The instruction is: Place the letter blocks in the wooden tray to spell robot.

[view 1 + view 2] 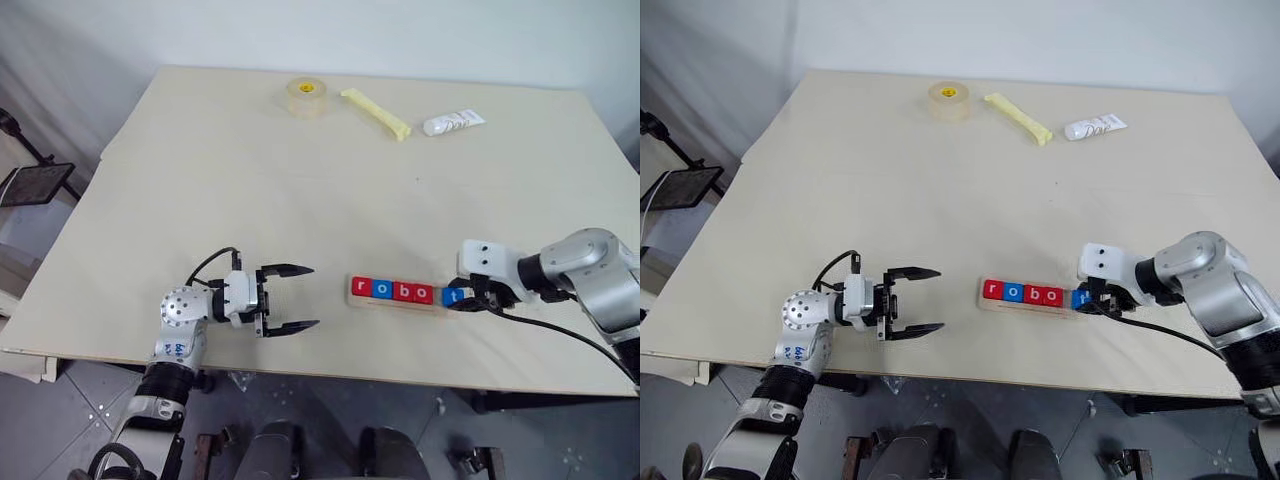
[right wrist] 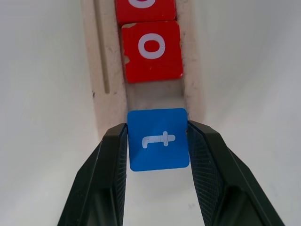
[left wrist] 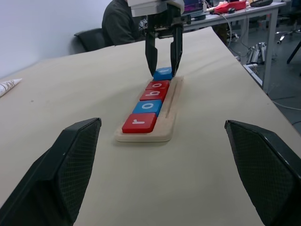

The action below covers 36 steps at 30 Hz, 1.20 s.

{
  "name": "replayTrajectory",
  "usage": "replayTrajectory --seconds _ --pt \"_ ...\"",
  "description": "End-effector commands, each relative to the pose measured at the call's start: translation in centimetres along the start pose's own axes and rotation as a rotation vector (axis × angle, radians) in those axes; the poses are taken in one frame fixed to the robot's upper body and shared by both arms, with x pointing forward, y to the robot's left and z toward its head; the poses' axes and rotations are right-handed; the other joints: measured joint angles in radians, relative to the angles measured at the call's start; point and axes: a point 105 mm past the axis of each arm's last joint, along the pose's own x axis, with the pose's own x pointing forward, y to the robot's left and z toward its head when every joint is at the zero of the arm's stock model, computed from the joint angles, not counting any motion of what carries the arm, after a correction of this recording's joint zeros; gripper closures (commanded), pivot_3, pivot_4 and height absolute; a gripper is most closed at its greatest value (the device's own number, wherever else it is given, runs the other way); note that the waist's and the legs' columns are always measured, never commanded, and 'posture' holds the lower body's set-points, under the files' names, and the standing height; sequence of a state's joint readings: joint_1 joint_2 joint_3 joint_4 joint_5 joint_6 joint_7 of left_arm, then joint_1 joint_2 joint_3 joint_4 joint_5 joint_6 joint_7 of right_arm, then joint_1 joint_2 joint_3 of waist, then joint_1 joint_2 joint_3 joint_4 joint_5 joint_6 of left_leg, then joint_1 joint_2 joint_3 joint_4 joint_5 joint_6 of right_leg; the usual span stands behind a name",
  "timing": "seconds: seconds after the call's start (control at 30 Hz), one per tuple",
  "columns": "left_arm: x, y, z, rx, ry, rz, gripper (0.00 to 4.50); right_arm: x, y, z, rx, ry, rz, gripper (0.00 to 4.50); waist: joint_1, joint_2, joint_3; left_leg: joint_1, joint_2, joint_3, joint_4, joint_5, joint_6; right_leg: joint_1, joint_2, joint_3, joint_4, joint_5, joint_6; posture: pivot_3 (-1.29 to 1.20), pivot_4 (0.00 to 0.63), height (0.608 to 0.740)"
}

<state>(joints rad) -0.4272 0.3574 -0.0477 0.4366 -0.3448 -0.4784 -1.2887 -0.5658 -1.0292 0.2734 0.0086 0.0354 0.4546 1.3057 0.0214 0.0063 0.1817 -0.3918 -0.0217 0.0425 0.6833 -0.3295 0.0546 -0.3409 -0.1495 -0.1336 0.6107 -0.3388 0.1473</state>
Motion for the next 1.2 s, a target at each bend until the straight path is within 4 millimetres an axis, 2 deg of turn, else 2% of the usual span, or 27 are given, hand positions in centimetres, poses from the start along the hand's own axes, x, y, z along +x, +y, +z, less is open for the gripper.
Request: replayTrajectory --seconds 0.03,0.6,0.73,0.9,1.1,1.2 --pt "0.1 0.0 0.6 0.034 -0.008 0.006 0.00 -0.3 -0.4 0.8 -0.029 -0.015 -0.009 3.03 0.000 0.000 0.000 0.000 0.000 0.000 0.000 0.000 0.000 0.000 0.000 0.000 0.000 0.000 0.000 0.00 0.150 0.740" --pt "0.5 0.2 0.5 0.035 -0.012 0.017 0.00 0.4 -0.1 2.2 -0.011 -0.092 -0.009 3.03 0.000 0.000 0.000 0.000 0.000 0.000 0.000 0.000 0.000 0.000 0.000 0.000 0.000 0.000 0.000 0.00 0.150 0.740" --pt "0.6 0.2 0.5 0.036 -0.015 0.013 0.00 0.2 0.0 2.1 -0.002 -0.102 -0.015 1.69 0.000 0.000 0.000 0.000 0.000 0.000 0.000 0.000 0.000 0.000 0.000 0.000 0.000 0.000 0.000 0.00 0.150 0.740" --pt "0.7 0.1 0.4 0.035 -0.017 0.009 0.00 -0.9 0.2 2.1 0.004 -0.129 -0.033 0.04 0.002 0.000 0.000 0.000 0.000 0.000 0.000 0.000 0.000 0.000 0.000 0.000 0.000 0.000 0.000 0.00 0.150 0.740" --pt "0.2 0.5 0.3 0.029 0.001 0.039 0.00 -3.2 0.3 1.7 0.055 -0.189 -0.080 0.04 0.003 0.000 0.000 0.000 0.000 -0.001 0.000 0.000 0.000 0.000 0.000 0.000 0.000 0.000 0.000 0.00 0.150 0.740" --pt "-0.5 1.7 0.8 0.033 0.010 0.100 0.00 -4.9 0.6 0.6 0.066 -0.301 -0.122 0.04 0.005 0.000 0.000 0.000 0.000 -0.001 0.000 0.000 0.000 0.001 0.000 0.000 0.000 0.000 0.000 0.00 0.150 0.740"
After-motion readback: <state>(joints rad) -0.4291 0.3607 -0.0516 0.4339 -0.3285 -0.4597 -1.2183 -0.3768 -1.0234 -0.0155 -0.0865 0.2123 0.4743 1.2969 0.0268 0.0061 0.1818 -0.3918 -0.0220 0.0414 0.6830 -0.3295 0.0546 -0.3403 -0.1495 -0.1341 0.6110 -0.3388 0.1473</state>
